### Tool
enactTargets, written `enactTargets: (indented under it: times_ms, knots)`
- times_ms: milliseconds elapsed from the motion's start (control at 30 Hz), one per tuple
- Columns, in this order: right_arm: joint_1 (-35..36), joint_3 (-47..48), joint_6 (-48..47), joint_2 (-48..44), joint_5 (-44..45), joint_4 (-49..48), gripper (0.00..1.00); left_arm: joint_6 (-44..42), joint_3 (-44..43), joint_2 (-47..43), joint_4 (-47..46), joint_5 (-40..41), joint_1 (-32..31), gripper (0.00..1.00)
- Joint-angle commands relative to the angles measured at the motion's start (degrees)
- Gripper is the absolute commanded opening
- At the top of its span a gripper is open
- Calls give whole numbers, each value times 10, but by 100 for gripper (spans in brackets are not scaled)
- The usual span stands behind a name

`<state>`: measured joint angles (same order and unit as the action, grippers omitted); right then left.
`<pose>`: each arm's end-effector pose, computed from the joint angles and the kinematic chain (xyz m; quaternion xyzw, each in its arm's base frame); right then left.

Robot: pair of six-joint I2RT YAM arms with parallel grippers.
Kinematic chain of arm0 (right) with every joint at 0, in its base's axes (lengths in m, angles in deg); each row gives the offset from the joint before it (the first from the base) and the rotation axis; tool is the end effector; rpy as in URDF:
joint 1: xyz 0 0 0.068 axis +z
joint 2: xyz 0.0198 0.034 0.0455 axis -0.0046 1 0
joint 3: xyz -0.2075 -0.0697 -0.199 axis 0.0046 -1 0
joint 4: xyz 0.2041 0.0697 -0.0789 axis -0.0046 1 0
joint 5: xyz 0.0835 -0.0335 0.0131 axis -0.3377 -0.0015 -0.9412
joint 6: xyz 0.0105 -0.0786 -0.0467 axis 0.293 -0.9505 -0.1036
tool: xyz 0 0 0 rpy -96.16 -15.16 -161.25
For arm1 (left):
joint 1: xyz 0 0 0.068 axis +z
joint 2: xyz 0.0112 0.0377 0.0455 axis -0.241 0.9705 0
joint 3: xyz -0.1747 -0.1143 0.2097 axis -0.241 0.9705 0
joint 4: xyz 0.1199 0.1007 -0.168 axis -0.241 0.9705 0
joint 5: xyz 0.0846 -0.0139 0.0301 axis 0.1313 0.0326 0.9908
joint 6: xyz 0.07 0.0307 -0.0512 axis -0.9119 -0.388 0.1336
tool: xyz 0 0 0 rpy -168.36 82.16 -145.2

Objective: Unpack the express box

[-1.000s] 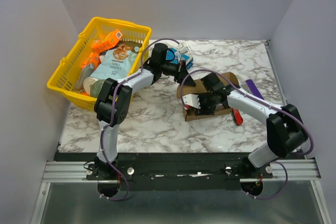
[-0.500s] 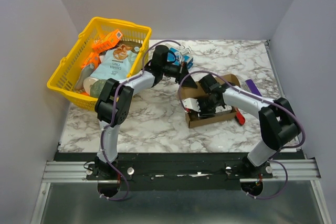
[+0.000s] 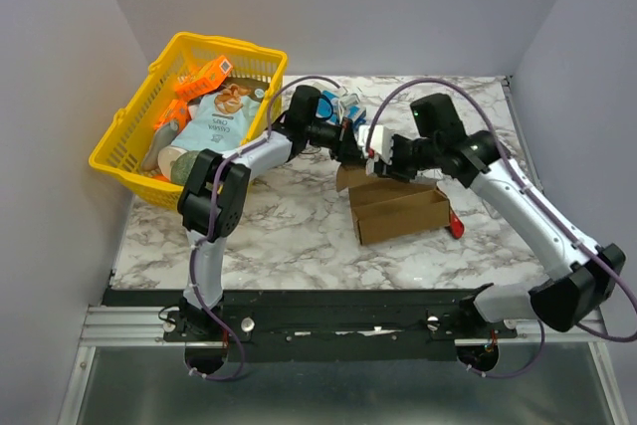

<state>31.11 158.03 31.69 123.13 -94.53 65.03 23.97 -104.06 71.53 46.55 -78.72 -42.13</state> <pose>0.2198 0.1709 0.3335 -0.6775 0.6281 0.1105 0.3665 0.3694 -0.2858 0.2627 0.3286 0.6756 -0.6321 0.1898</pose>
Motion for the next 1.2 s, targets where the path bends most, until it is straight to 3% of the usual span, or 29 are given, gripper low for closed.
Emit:
enactTargets:
  times_ms: [0,167,267,400,533,733,767,867,900,967,1000,1033,1067,1100,1167]
  knots:
    - [-12,34,144,-55,11,23,0,-178,-59,-58,230,144,4,3]
    - [-65,-3,355,-121,108,-20,0,-179,-50,-102,330,272,36,3]
    - [-132,-40,444,-126,115,-29,0,-176,3,-153,338,299,68,15]
    - [-206,-101,485,-78,55,-50,0,-191,46,-206,347,312,80,15]
    - [-231,-162,489,-17,-33,-138,0,-185,72,-206,335,313,79,21]
    - [-259,-151,525,99,-99,-188,1,-242,63,-188,348,314,70,31]
    - [-263,-145,522,124,-108,-188,4,-252,54,-187,354,315,66,33]
    - [-272,-114,517,167,-109,-186,34,-286,41,-186,369,319,57,43]
    - [-278,-107,514,176,-109,-183,53,-294,40,-190,372,311,52,45]
    - [-284,-86,507,188,-79,-179,69,-305,35,-189,377,290,49,51]
    - [-295,-80,505,189,-63,-180,98,-305,34,-190,380,285,46,61]
    - [-301,-71,506,185,-34,-180,100,-305,32,-192,378,284,44,69]
    - [-307,-50,506,181,-28,-177,100,-304,30,-194,377,280,42,89]
    - [-311,-31,501,175,-25,-171,100,-304,29,-202,375,279,41,99]
    - [-323,-2,474,159,-7,-148,100,-304,21,-209,371,279,39,99]
